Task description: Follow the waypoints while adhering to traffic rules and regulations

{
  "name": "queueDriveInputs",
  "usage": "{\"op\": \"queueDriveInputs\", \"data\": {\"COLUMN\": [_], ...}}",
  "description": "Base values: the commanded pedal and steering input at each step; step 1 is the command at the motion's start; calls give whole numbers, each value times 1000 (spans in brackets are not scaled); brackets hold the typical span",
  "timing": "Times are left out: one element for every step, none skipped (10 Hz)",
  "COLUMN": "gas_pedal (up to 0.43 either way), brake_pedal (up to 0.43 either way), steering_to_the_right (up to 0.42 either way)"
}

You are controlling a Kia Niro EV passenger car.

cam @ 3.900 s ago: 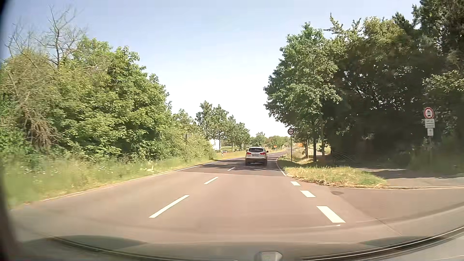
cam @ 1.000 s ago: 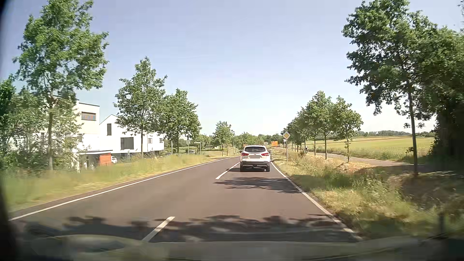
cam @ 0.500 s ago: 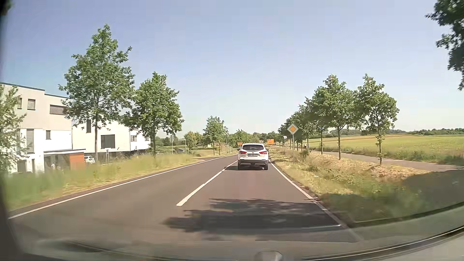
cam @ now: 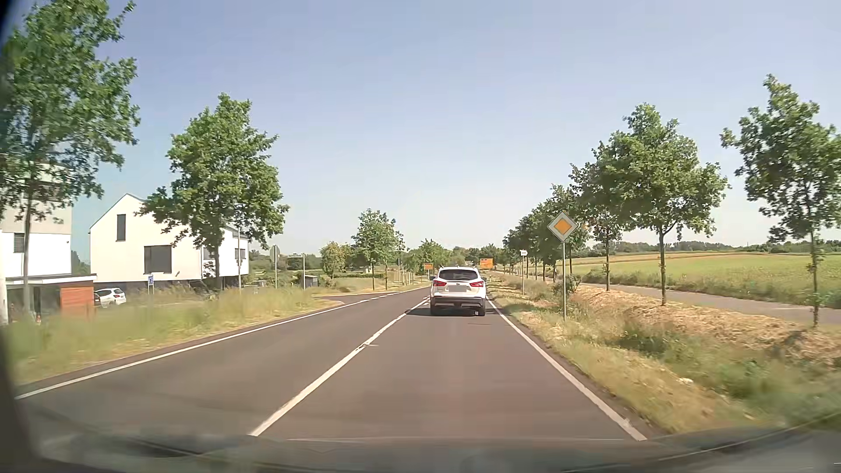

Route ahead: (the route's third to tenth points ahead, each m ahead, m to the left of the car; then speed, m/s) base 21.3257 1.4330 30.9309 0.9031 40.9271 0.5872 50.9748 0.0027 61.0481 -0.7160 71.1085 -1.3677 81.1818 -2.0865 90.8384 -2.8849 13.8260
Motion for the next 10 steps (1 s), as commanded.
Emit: {"op": "queueDriveInputs", "data": {"gas_pedal": [0, 0, 0, 0, 0, 0, 0, 0, 0, 0], "brake_pedal": [30, 30, 30, 30, 30, 30, 30, 30, 30, 30], "steering_to_the_right": [7, 6, 5, 5, 5, 5, 5, 5, 5, 4]}}
